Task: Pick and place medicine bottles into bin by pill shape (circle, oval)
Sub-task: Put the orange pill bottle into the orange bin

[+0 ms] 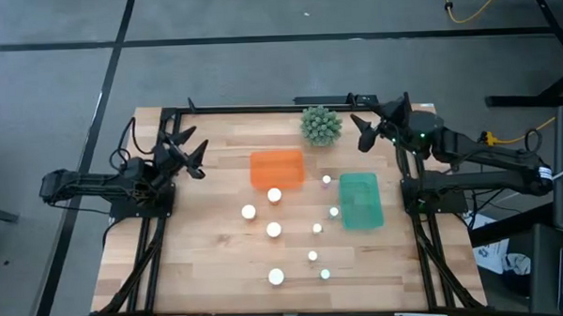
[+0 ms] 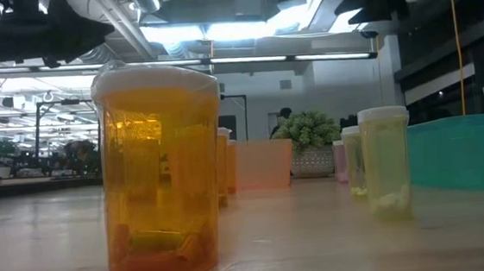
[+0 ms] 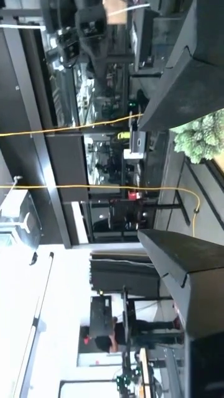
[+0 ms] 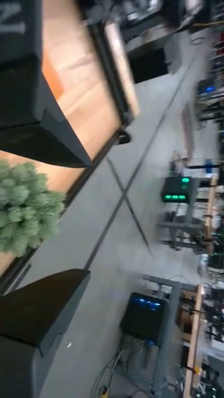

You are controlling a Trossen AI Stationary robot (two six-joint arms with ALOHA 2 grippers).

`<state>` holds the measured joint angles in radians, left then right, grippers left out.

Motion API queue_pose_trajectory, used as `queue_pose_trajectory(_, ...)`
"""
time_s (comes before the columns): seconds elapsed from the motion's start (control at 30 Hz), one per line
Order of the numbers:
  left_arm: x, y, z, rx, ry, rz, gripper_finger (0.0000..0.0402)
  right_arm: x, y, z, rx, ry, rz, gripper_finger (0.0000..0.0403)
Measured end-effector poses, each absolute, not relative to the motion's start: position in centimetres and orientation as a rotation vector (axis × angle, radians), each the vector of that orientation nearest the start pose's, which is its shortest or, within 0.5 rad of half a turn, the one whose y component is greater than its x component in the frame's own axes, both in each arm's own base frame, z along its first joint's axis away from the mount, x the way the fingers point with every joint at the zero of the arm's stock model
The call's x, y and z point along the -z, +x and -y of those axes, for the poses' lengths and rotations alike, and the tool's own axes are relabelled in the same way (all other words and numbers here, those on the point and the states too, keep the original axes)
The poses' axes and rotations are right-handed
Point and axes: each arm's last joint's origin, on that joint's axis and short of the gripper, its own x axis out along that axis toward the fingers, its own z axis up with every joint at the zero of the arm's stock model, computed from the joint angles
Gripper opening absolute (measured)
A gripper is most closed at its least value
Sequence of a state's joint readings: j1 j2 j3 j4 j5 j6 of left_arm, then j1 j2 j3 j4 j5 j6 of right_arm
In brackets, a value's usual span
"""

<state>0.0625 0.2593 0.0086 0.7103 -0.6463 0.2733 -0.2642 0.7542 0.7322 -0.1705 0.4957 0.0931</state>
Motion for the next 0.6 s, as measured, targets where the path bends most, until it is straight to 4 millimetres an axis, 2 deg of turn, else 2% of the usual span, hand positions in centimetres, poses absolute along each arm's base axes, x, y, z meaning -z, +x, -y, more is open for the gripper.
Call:
queue_pose_trajectory(0.17, -21.0, 9.8, -2.4, -0.705, 0.112, 0.372, 0.0263, -29.9, 16.6, 5.4, 0.673, 0.057, -0.369, 0.0281)
queue_pose_trajectory(0.27, -21.0, 9.8, -2.3, -0.657, 0.086, 0.39, 0.0263, -29.2, 17.3, 5.5, 0.656, 0.06, -0.422, 0.0281)
queue_pose_trajectory(0.37, -20.7, 10.0, -2.2, -0.616, -0.027, 0.404, 0.0263, -28.7, 17.4, 5.5, 0.665, 0.207, -0.419, 0.0281)
queue_pose_trajectory(0.43, -20.7, 10.3, -1.9, -0.56, -0.031, 0.358, 0.0262, -28.2, 17.3, 5.2, 0.613, 0.294, -0.463, 0.0281)
queue_pose_trajectory(0.6, -23.7, 10.8, -1.4, -0.479, -0.053, 0.211, 0.0242, -27.7, 16.4, 4.4, 0.58, 0.433, -0.52, 0.0281)
